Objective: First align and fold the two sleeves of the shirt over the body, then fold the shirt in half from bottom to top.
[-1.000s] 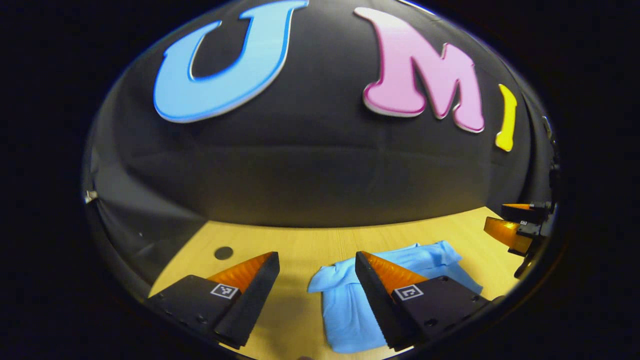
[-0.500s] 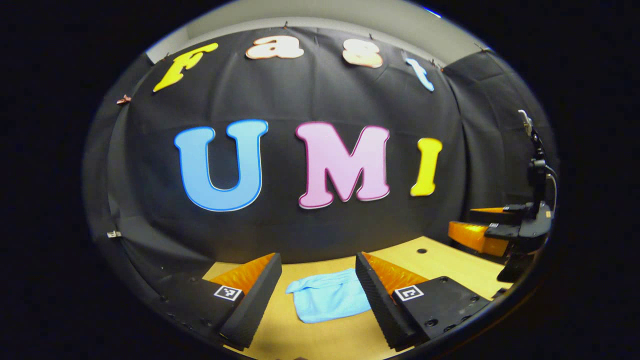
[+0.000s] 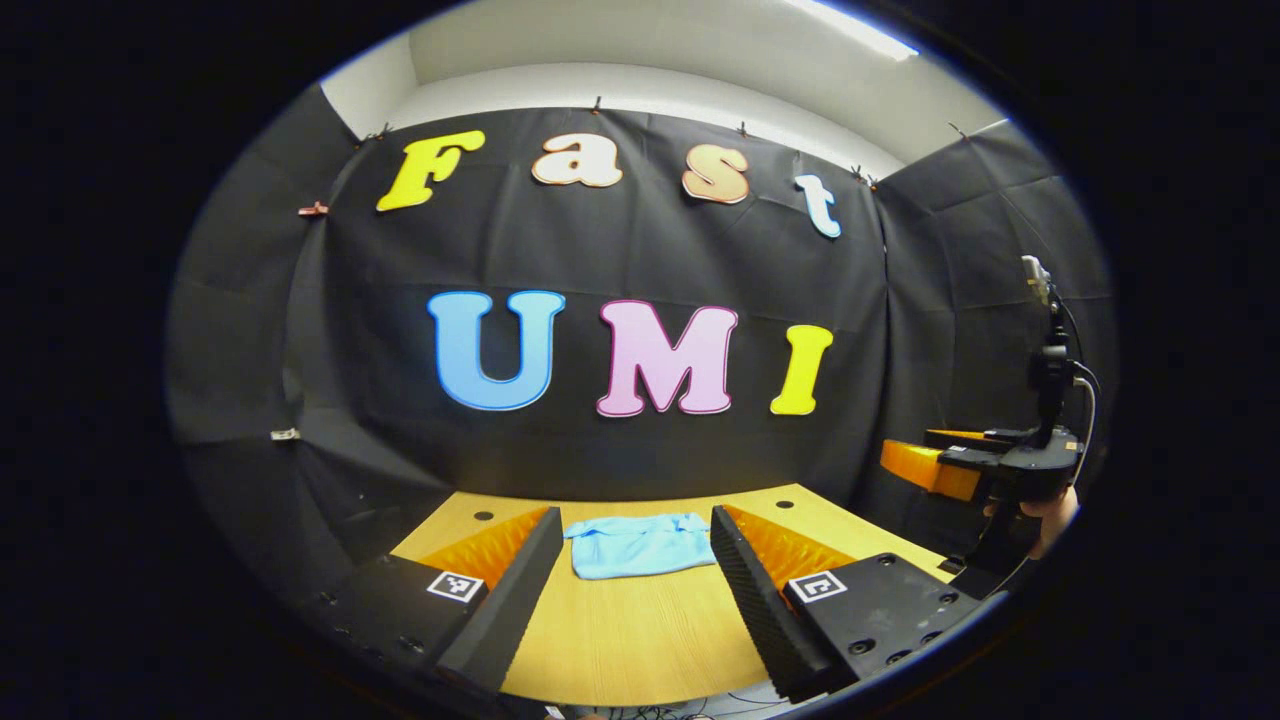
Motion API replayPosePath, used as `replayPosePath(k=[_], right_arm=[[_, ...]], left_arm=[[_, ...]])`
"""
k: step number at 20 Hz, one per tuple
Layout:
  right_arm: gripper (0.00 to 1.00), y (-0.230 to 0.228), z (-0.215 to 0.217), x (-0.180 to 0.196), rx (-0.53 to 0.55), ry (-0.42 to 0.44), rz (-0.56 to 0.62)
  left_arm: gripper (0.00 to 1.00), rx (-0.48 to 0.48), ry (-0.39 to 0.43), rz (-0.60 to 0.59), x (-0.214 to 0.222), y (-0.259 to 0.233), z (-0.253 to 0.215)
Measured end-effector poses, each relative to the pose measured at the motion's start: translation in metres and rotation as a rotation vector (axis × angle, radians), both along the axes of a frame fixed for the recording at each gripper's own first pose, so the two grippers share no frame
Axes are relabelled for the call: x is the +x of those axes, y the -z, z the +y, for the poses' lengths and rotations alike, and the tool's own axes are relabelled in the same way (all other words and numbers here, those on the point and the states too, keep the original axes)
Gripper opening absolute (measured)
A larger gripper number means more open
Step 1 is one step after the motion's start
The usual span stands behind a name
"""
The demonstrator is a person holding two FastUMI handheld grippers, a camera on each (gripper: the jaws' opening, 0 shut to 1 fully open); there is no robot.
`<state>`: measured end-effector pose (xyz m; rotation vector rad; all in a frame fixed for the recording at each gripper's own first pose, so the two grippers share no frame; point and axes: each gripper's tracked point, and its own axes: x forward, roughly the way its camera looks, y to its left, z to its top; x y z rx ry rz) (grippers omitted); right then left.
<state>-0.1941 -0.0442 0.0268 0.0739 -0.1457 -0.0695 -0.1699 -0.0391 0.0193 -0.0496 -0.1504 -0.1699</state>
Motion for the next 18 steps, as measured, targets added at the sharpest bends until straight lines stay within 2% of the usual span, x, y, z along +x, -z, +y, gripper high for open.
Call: replayPosePath(k=[3, 6, 13, 18], right_arm=[[0.96, 0.016, -0.002, -0.032, -0.016, 0.025, 0.023], [0.97, 0.027, 0.012, -0.046, -0.036, -0.003, 0.044], [0.97, 0.025, 0.041, -0.052, -0.035, -0.068, 0.034], [0.97, 0.019, 0.04, -0.05, -0.045, -0.068, 0.017]], left_arm=[[0.95, -0.038, -0.051, -0.021, -0.027, 0.008, 0.008], [0.97, -0.043, -0.055, -0.018, -0.035, 0.015, 0.007], [0.97, 0.0, -0.052, 0.004, -0.029, 0.014, 0.006], [0.97, -0.002, -0.044, 0.013, -0.023, 0.017, 0.001]])
